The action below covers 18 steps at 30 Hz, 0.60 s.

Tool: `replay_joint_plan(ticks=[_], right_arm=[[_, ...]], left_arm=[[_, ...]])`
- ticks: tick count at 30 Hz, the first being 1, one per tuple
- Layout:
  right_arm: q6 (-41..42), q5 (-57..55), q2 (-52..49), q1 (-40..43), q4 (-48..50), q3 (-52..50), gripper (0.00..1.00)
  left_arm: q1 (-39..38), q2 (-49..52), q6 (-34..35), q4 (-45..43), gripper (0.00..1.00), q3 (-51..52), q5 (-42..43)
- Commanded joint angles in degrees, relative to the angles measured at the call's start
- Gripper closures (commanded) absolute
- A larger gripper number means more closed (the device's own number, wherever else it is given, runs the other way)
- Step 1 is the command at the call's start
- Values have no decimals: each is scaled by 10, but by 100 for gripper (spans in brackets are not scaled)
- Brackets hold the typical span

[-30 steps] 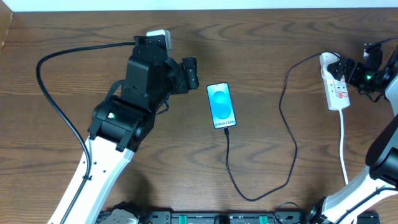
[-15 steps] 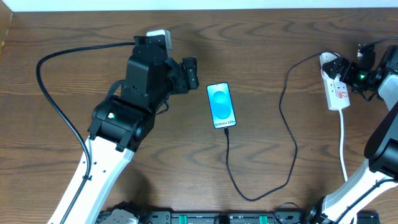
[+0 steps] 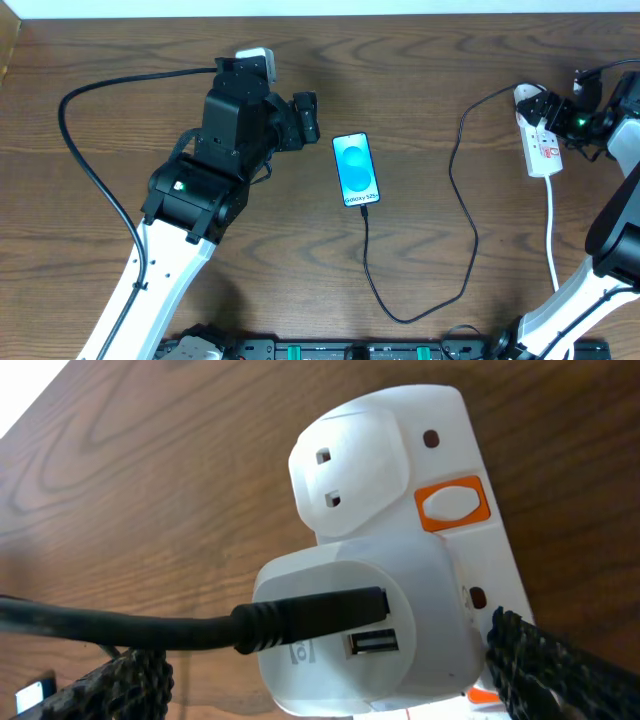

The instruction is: Plug charger to phone and switch on socket

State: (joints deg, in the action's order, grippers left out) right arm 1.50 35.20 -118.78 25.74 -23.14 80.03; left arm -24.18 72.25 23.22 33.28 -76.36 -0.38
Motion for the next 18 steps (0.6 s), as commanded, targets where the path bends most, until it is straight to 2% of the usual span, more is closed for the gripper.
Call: replay_joint_plan(ticks=[1,18], right_arm=[[13,20,-9,-11,-23,-2,1],[17,14,-13,-45,-38,-3,1]], left_arm=[[2,-3,-9,2,11,-1,-7],[2,-3,-9,2,11,-2,-7]])
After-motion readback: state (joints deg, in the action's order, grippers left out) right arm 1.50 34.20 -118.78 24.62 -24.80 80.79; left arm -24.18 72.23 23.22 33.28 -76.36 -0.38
